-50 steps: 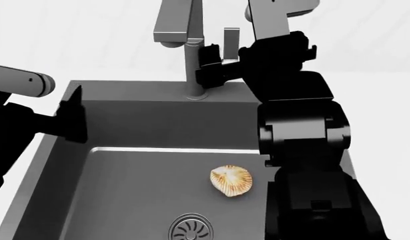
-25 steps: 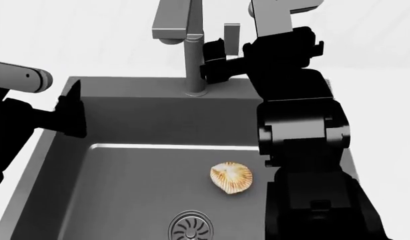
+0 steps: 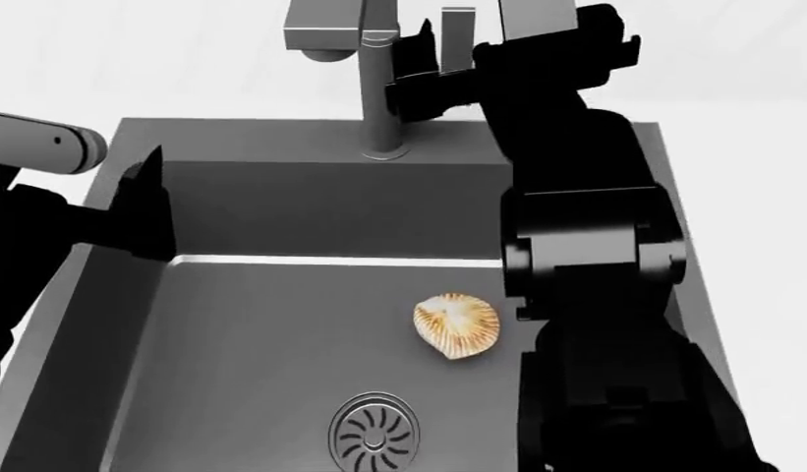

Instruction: Turn on the sink faucet.

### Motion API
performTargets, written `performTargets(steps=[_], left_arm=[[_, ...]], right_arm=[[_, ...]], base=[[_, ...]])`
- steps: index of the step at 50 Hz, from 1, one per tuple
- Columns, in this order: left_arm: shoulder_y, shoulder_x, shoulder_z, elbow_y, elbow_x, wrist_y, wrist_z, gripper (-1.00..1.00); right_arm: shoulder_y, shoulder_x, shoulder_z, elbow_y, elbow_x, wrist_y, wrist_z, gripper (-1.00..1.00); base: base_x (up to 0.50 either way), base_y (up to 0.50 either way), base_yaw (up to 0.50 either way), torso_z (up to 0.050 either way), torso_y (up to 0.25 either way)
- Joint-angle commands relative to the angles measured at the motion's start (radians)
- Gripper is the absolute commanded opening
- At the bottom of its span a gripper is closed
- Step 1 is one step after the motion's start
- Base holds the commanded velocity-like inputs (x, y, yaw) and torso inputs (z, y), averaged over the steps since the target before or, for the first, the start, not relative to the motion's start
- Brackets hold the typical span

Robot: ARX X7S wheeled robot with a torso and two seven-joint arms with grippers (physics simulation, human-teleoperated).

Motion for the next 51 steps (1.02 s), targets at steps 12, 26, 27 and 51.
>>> performTargets(steps=[12, 26, 27, 51], left_arm=[[0.013, -0.002, -0.004, -0.007, -0.007, 0.001, -0.009, 1.00], [0.008, 0.009, 0.008, -0.016, -0.001, 0.001, -0.020, 1.00], [0.007, 0.011, 0.010, -0.018, 0.000, 0.003, -0.021, 1.00], [0.012, 0.004, 0.011, -0.005, -0.006, 0.000, -0.028, 1.00]], right_arm=[[0.005, 0.005, 0.025, 0.000, -0.017, 0.009, 0.110, 1.00], [0.004, 0.014, 0.037, 0.000, -0.030, 0.022, 0.138, 1.00], [0.003, 0.015, 0.037, 0.000, -0.030, 0.021, 0.140, 1.00], [-0.014, 0.039, 0.049, 0.000, -0.028, 0.046, 0.181, 1.00]], base=[[0.00, 0.00, 0.00, 0.000, 0.000], [0.00, 0.00, 0.00, 0.000, 0.000], [0.00, 0.00, 0.00, 0.000, 0.000], [0.00, 0.00, 0.00, 0.000, 0.000]])
